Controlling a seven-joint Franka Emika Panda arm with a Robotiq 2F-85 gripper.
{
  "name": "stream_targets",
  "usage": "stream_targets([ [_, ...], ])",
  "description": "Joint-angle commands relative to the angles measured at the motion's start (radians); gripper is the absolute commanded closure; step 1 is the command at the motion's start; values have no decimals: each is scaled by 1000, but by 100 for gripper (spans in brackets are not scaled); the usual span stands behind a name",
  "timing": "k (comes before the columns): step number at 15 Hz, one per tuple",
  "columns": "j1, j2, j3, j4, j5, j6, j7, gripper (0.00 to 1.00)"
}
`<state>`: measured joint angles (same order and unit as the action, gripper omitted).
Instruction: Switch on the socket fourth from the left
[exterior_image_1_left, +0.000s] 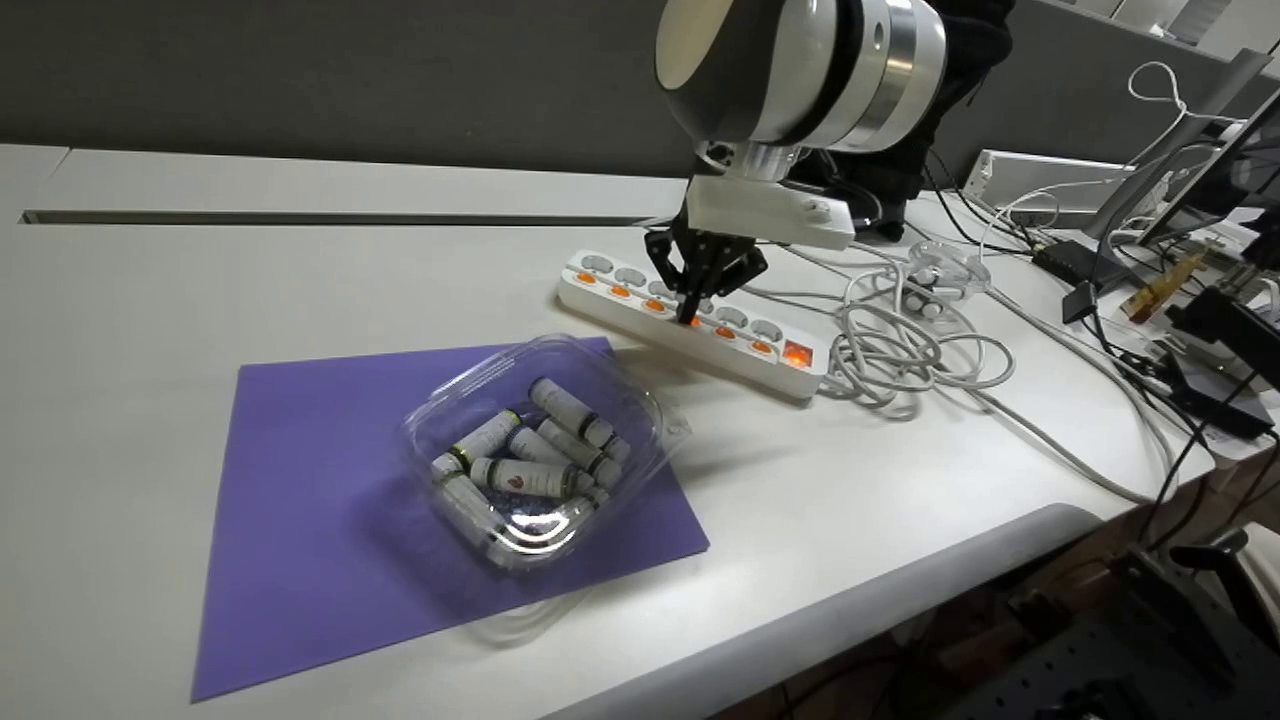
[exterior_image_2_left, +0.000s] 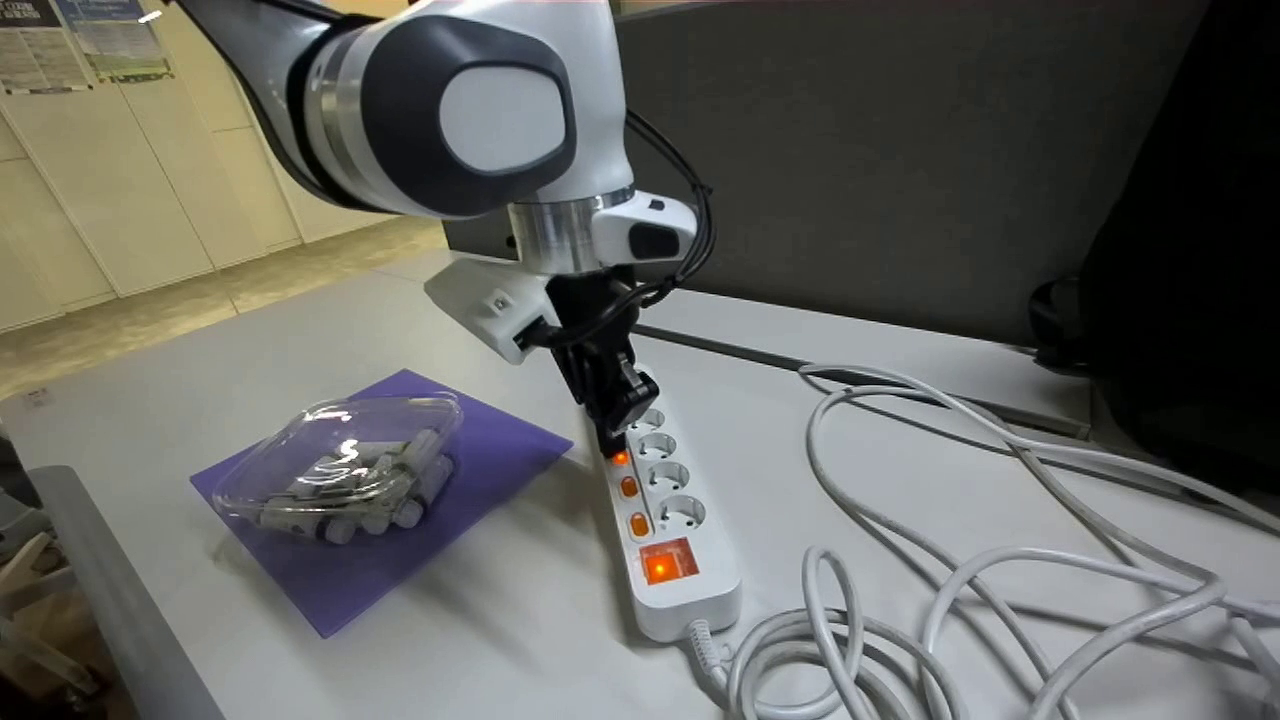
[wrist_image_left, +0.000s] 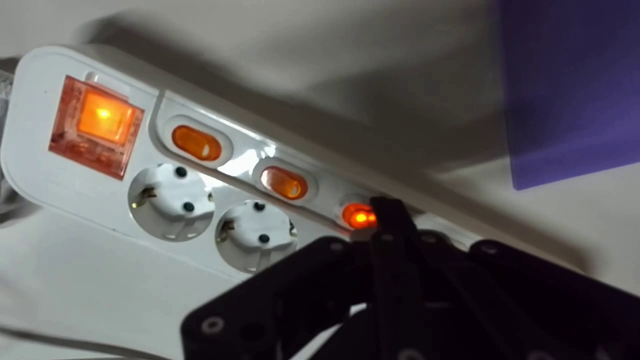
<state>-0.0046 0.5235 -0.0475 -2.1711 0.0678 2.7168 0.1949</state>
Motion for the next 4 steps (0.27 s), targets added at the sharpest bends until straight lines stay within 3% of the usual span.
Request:
stream_targets([
  [1, -19, 85, -4, 76, 21, -66, -11, 100],
  [4, -15, 82, -7, 96, 30, -108, 4, 100],
])
